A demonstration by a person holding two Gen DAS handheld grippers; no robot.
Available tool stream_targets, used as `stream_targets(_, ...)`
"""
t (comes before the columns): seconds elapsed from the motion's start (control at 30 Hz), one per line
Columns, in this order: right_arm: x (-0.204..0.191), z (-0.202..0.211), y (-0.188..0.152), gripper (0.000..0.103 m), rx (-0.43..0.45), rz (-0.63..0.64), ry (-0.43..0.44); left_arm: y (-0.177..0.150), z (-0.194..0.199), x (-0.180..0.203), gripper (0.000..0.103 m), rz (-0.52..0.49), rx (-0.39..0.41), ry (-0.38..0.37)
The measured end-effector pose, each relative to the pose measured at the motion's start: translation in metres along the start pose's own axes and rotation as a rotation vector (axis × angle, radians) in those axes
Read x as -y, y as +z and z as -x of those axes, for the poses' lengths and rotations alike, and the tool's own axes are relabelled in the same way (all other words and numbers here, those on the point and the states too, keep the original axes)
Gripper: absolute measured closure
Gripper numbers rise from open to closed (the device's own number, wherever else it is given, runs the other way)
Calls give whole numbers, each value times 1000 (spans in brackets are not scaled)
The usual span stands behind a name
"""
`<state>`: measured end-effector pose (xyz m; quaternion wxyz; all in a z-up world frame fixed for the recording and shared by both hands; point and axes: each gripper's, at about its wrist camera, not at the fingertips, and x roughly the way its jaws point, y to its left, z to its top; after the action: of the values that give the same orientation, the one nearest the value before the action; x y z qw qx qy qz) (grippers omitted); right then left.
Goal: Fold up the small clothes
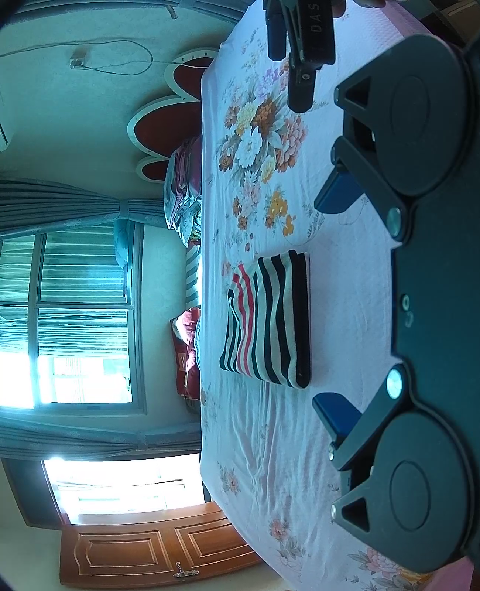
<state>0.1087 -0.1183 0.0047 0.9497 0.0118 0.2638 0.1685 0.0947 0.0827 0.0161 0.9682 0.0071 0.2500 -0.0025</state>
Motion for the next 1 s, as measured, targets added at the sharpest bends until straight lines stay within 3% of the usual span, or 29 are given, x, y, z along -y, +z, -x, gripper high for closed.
stream_targets(1.0,2,-2,1,0,1,7,5,5,-4,-2,0,-5,11,10)
